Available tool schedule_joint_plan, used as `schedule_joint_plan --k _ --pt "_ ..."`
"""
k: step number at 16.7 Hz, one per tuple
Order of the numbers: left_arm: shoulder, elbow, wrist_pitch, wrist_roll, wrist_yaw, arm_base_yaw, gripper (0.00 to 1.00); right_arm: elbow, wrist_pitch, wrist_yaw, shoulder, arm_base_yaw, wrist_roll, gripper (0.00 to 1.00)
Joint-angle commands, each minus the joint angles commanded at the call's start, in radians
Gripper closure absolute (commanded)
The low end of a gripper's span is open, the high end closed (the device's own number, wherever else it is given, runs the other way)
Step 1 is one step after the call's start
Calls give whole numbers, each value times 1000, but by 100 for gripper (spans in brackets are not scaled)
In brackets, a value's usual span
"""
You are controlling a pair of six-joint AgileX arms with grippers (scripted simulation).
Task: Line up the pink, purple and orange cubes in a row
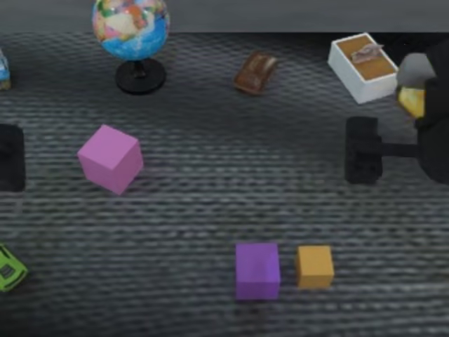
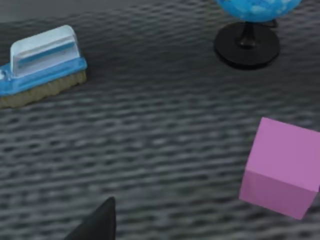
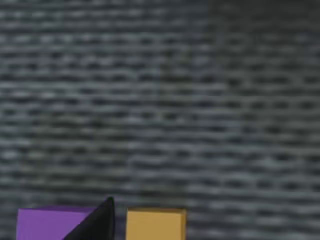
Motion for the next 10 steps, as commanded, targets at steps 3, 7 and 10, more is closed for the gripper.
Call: schedule_joint_plan --k 3,7,10 --pt "357 273 -184 42 -3 -35 0 -247 138 14 -307 -126 -132 0" --pt "787 606 -418 95 -5 -82 0 -574 331 0 -691 -289 -301 0" --pt "1045 826 -567 128 -5 -113 0 -773 475 -36 -921 -392 -403 0"
